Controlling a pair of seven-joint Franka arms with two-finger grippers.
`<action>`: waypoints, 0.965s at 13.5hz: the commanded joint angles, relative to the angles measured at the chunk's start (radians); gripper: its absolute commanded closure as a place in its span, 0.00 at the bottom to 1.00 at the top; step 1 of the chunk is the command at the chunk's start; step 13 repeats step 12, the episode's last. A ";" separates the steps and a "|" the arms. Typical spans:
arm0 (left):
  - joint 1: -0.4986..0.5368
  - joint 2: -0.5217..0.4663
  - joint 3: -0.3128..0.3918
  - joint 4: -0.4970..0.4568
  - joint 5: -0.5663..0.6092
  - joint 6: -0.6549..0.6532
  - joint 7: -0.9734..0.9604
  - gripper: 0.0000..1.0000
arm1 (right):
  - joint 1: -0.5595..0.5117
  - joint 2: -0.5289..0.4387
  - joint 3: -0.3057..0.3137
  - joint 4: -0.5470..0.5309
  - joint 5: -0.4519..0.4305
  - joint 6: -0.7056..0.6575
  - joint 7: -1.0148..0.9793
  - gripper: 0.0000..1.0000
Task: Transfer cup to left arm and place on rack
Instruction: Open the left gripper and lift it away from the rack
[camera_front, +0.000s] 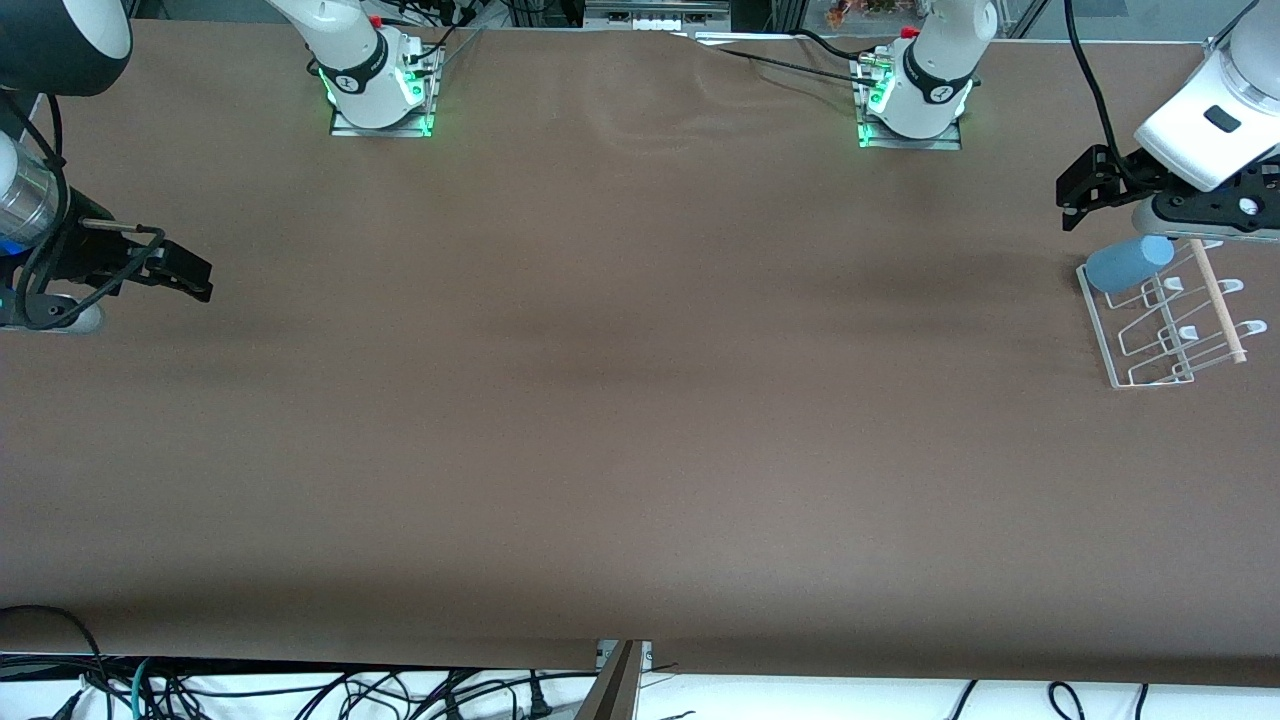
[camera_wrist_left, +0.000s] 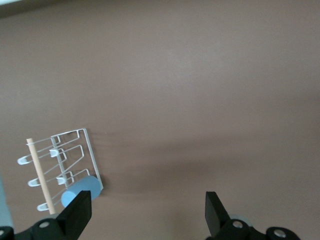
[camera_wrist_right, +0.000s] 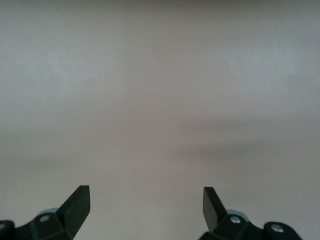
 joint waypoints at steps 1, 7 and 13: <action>-0.200 -0.028 0.287 -0.066 -0.095 0.057 -0.009 0.00 | -0.012 -0.009 0.004 -0.007 0.017 0.002 -0.017 0.00; -0.381 -0.077 0.445 -0.179 -0.105 0.178 -0.093 0.00 | -0.012 -0.009 0.004 -0.007 0.017 0.002 -0.015 0.00; -0.382 -0.073 0.442 -0.162 -0.098 0.178 -0.082 0.00 | -0.012 -0.009 0.004 -0.007 0.019 0.002 -0.015 0.00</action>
